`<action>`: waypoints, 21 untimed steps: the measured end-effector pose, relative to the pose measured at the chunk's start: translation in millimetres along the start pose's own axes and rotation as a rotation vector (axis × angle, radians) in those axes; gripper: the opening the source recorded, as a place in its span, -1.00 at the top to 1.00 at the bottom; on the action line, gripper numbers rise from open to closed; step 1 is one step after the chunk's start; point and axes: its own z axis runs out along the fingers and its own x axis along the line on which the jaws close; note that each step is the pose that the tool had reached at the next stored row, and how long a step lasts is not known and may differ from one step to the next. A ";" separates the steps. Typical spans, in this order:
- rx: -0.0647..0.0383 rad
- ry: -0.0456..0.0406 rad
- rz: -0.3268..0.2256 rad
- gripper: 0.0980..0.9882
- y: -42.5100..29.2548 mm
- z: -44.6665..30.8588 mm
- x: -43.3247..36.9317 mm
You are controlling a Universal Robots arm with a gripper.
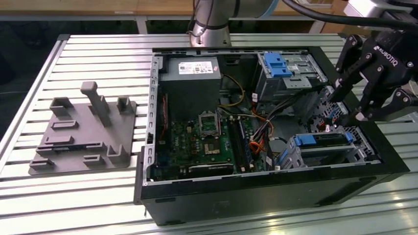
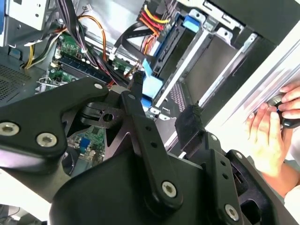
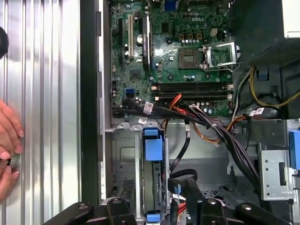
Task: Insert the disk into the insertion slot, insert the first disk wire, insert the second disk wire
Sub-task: 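Insert the first disk wire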
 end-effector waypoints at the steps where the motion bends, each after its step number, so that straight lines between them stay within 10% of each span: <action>1: -0.003 0.0026 0.000 -0.03 -1.9 0.1 -1.3; 9: -0.021 0.0193 0.001 -0.03 -18.3 2.2 -11.5; 21: -0.023 0.0137 0.076 -0.03 -34.2 11.1 -18.2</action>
